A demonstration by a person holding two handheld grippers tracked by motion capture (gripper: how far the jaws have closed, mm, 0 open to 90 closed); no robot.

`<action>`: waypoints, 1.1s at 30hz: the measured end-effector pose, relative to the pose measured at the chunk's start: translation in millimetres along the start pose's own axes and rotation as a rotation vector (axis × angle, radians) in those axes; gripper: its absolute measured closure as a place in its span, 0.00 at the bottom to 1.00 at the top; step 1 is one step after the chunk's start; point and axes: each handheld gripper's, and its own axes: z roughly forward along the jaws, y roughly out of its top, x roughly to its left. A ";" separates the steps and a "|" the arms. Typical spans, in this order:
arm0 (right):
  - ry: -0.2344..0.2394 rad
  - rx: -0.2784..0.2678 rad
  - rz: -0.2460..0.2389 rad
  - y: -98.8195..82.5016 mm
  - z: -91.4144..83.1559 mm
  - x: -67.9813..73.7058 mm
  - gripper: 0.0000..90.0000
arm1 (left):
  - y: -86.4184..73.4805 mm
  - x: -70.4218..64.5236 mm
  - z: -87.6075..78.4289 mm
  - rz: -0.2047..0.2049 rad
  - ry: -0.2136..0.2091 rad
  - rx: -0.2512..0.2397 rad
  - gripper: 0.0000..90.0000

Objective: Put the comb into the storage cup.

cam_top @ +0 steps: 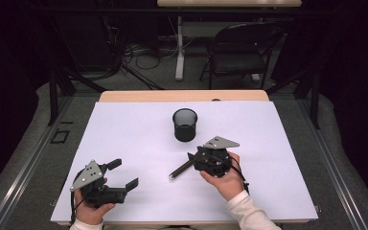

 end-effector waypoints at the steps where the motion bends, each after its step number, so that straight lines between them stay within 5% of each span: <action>1: 0.000 0.000 0.000 0.0 0.0 0.0 0.61 | 0.0 0.0 0.0 0.000 0.000 0.000 0.06; 16: -0.005 0.121 -0.007 -5.1 38.5 11.2 1.00 | -1.0 2.0 0.5 -0.012 -0.003 0.004 0.09; 33: 0.029 0.213 -0.010 -15.1 63.2 18.0 1.00 | -1.5 2.5 0.8 -0.021 0.003 0.009 0.10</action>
